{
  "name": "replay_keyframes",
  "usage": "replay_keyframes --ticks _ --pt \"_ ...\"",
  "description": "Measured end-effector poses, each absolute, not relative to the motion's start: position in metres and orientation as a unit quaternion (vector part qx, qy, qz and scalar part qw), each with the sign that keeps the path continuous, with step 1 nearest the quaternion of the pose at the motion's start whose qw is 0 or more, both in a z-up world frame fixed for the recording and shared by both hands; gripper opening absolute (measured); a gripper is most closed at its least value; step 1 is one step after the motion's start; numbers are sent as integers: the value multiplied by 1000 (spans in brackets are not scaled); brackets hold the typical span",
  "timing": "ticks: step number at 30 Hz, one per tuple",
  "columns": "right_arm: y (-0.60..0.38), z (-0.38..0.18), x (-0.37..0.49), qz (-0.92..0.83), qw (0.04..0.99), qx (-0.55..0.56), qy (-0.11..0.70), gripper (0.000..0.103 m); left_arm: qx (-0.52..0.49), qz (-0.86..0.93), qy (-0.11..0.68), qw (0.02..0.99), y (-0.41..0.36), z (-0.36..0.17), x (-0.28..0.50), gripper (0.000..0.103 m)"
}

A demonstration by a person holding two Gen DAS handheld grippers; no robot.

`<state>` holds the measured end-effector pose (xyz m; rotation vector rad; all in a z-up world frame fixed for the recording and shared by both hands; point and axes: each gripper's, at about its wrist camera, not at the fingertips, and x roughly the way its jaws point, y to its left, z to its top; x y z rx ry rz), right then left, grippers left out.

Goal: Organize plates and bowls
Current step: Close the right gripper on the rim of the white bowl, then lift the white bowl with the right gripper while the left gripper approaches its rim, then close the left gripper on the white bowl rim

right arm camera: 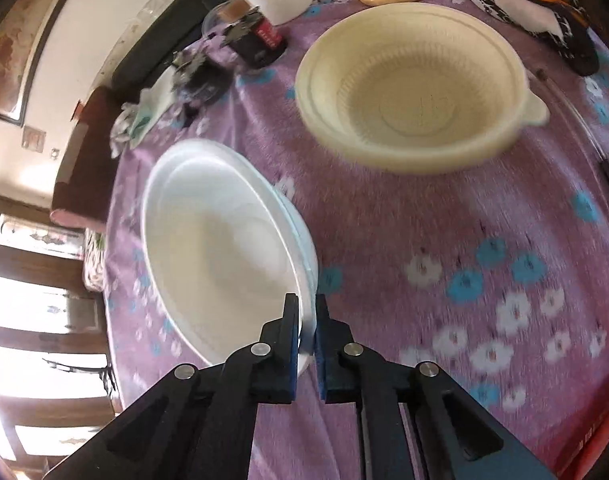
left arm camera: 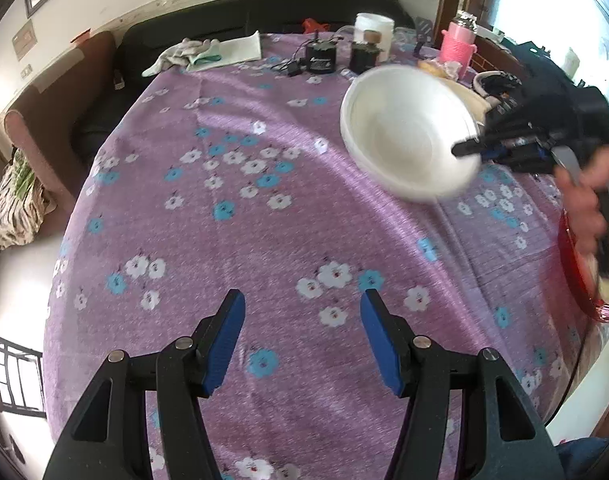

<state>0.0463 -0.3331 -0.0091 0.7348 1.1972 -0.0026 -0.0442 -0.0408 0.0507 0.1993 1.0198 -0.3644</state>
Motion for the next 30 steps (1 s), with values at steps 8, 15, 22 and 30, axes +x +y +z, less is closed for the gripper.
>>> replay_keyframes --ticks 8,15,22,30 --pt "-319 15 -45 69 748 333 570 7 82 -178 477 857 -47 56 -45 59" --pt "-317 4 -99 78 732 303 605 9 66 -180 476 859 -52 61 -52 59" --pt "-321 20 -111 45 783 248 568 33 65 -203 464 860 -72 72 -61 61" --pt "-324 26 -124 55 789 245 561 34 65 -222 485 843 -96 64 -59 62"
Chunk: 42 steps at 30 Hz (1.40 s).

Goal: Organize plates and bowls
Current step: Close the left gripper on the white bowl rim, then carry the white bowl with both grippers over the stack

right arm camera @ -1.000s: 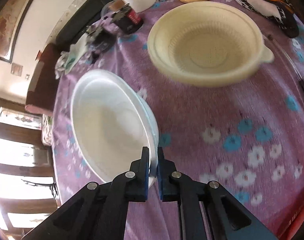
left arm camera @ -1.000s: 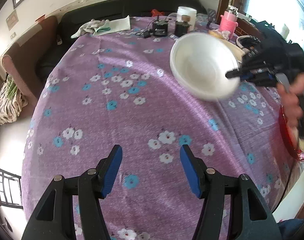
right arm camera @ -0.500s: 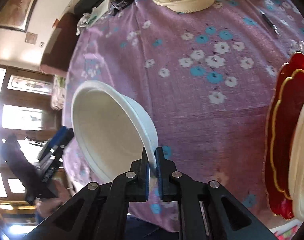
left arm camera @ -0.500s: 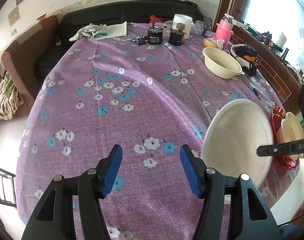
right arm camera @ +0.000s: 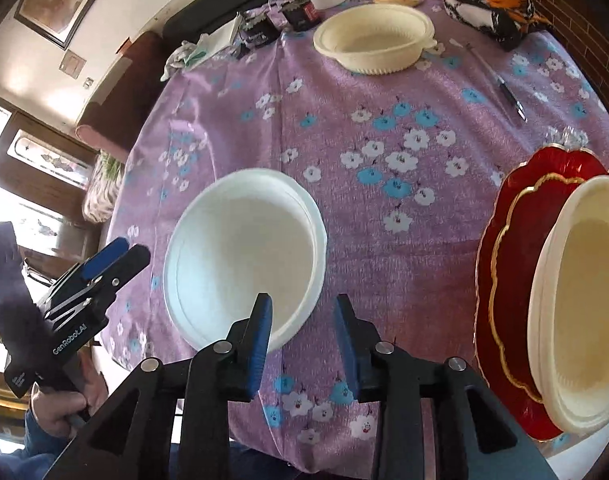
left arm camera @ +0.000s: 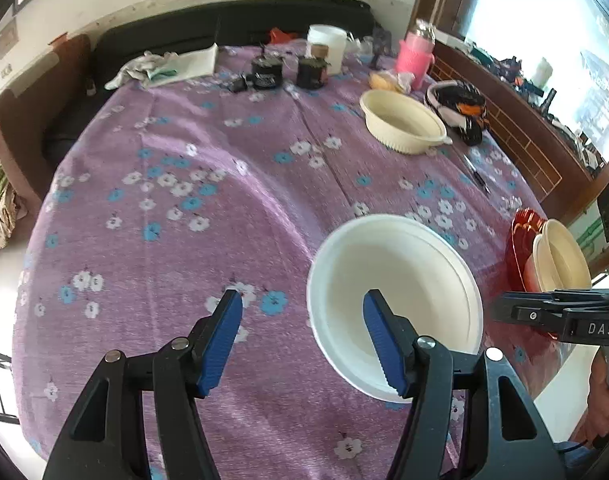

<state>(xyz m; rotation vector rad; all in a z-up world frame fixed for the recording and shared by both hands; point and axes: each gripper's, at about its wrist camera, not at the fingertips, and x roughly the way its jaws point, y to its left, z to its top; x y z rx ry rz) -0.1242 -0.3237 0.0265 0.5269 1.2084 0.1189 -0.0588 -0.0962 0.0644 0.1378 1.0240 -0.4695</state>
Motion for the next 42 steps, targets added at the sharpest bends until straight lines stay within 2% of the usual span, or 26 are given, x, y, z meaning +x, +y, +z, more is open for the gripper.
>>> replay_keyframes --ticks 11,12,13,14,15,16,17,18,42 --pt "-314 11 -120 67 774 233 585 34 88 -245 511 819 -115 45 -57 62" --pt "-312 8 -119 70 772 232 587 34 90 -248 512 818 -116 44 -57 58" --pt "-311 6 -118 69 772 231 588 34 91 -253 514 815 -117 42 -57 47" --pt "-310 4 -118 66 772 231 589 34 93 -259 517 810 -119 41 -57 42" --pt "-310 2 -117 64 771 233 589 29 97 -264 520 806 -122 39 -58 35" --pt "-310 0 -116 64 770 235 589 24 100 -269 521 804 -124 38 -59 34" --pt "-310 -1 -116 62 770 236 590 19 102 -274 519 803 -125 39 -60 34" --pt "-310 -1 -116 61 770 236 589 19 107 -275 516 804 -126 40 -61 34" --pt "-321 14 -120 58 794 219 565 19 143 -267 479 824 -147 57 -72 34"
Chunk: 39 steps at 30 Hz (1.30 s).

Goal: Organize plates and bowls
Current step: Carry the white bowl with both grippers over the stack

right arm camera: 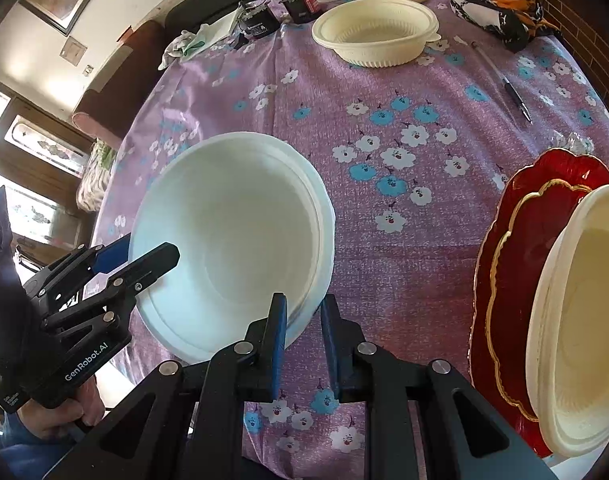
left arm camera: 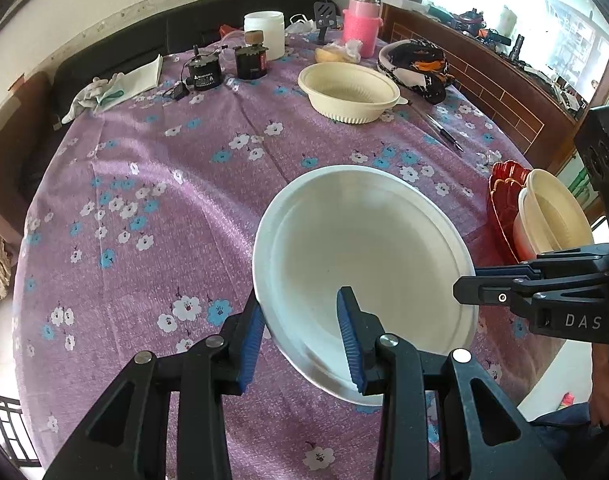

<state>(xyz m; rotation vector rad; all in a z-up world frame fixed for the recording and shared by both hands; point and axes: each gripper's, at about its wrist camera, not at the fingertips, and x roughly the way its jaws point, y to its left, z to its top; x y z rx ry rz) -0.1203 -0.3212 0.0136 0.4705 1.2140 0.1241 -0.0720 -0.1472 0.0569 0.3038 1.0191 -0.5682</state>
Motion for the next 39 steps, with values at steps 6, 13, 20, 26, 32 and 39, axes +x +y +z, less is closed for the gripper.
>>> replay_keyframes --ticks 6,13,20,26,32,39 --pt "-326 15 -124 60 796 223 560 19 153 -264 472 827 -152 61 -79 34" --pt "-331 20 -130 63 802 224 550 19 161 -261 464 831 -158 67 -85 34" --pt "-339 26 -138 62 811 223 538 19 166 -260 457 835 -165 72 -91 34" --pt "-344 35 -145 60 820 218 525 19 169 -260 450 838 -172 77 -96 35" --pt "-348 42 -150 58 828 215 515 19 169 -262 440 842 -176 83 -100 35" --pt "-353 62 -161 46 850 193 488 19 169 -272 428 845 -188 91 -104 35"
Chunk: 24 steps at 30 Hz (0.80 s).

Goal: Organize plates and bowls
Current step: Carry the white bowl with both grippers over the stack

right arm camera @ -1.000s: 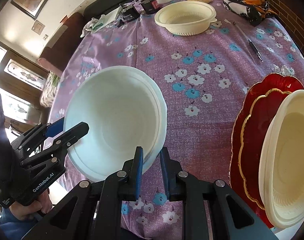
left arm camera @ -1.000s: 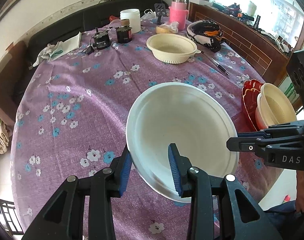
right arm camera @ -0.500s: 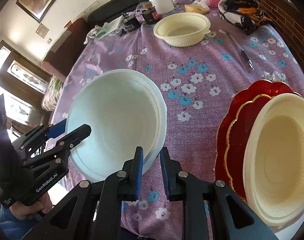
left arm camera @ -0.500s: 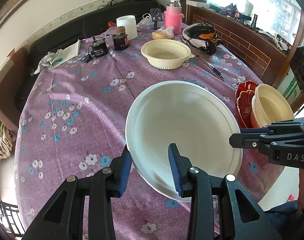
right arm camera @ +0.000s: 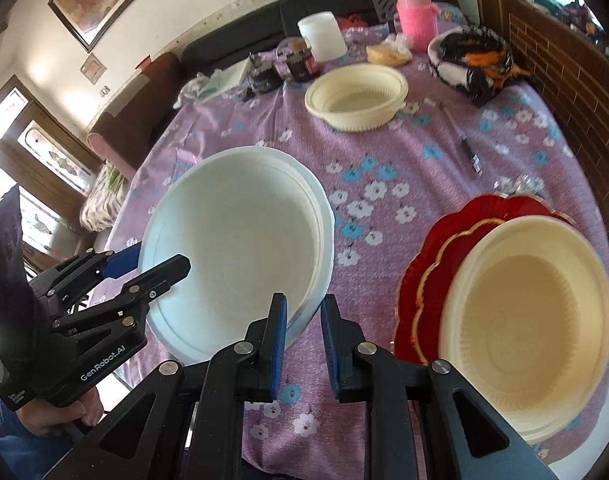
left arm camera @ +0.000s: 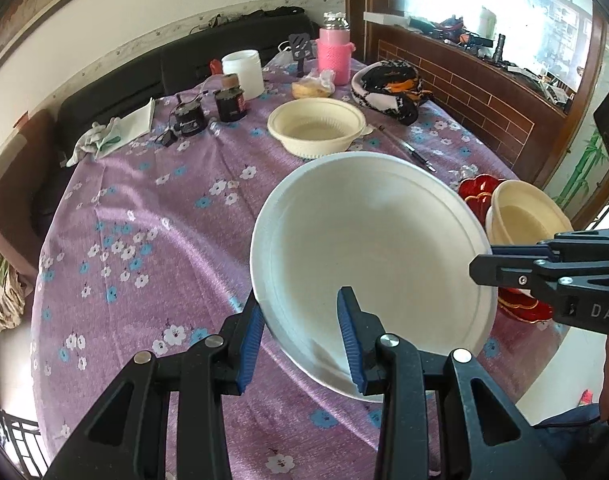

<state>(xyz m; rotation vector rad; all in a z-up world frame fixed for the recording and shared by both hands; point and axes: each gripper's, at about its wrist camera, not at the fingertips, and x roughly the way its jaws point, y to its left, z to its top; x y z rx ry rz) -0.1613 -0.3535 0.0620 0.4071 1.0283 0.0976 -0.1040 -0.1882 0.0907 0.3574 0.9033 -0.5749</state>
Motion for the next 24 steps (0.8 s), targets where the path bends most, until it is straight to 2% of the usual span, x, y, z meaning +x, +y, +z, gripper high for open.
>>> replay_keyframes --ticks 9,24 --pt "-375 90 -184 15 875 175 451 19 179 -307 405 842 -218 108 -111 35" --pt "-427 101 -238 -70 875 219 427 19 220 -392 387 805 -288 111 -136 35"
